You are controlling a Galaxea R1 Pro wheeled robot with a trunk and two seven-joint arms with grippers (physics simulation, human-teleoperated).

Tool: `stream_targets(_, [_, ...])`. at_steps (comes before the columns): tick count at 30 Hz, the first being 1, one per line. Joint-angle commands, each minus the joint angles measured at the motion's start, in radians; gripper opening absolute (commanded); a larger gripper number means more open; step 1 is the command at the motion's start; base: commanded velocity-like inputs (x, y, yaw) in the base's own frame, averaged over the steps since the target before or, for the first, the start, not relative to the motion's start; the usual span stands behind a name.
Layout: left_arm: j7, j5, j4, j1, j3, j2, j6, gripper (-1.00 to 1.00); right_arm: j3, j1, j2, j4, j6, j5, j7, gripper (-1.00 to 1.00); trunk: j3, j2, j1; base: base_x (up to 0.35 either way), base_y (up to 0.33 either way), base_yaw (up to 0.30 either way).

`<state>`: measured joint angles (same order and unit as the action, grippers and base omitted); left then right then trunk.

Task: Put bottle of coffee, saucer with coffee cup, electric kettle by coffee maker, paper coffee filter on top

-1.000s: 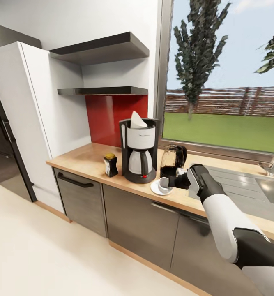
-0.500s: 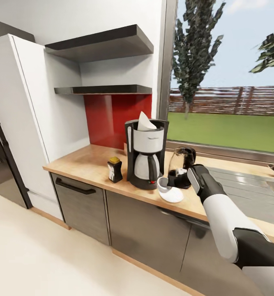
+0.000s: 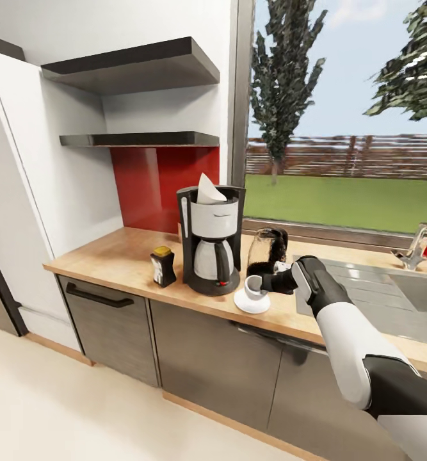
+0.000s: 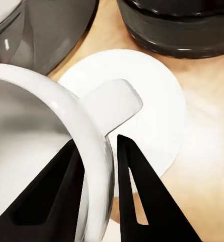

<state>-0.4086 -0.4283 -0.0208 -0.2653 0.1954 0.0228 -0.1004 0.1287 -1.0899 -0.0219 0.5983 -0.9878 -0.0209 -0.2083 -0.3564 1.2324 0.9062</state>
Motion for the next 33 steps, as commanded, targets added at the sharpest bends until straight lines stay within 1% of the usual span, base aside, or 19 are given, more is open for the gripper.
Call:
stream_targets(1, [-0.004,-0.006,-0.002,0.0,0.009,0.0,-0.007,1.0,0.006,-0.001,-0.001,0.001,-0.005,-0.004,0.0,-1.0,-0.001,0.001,0.0,0.0,0.0,-0.023])
stream_targets(2, [-0.004,-0.006,-0.002,0.0,0.009,0.001,-0.007,1.0,0.006,-0.001,-0.001,0.001,-0.005,-0.004,0.0,-1.0,-0.001,0.001,0.0,0.0,0.0,-0.006])
stream_targets(4, [-0.004,-0.006,-0.002,0.0,0.009,0.001,-0.007,1.0,0.006,-0.001,-0.001,0.001,-0.005,-0.004,0.0,-1.0,-0.01,0.015,0.008,0.0,0.0,-0.003])
stream_targets(18, [-0.003,-0.006,-0.003,0.0,0.009,0.0,-0.007,1.0,0.006,-0.001,-0.001,0.001,-0.005,-0.004,0.0,-1.0,-0.075,0.113,0.061,0.0,0.0,0.0])
stream_targets(24, [-0.003,-0.006,-0.003,0.0,0.009,0.001,-0.007,1.0,0.006,-0.001,-0.001,0.0,-0.005,-0.004,0.0,-1.0,-0.078,0.113,0.061,0.0,0.0,0.0])
stream_targets(29, [-0.003,-0.006,-0.004,0.0,0.009,0.0,-0.007,1.0,0.006,-0.001,-0.001,0.0,-0.005,-0.004,0.0,-1.0,-0.078,0.113,0.061,0.15,0.054,0.0])
stream_targets(33, [-0.003,-0.006,-0.004,0.0,0.009,0.0,-0.007,1.0,0.006,-0.001,-0.001,0.0,-0.005,-0.004,0.0,-1.0,-0.078,0.113,0.061,0.032,0.011,0.0])
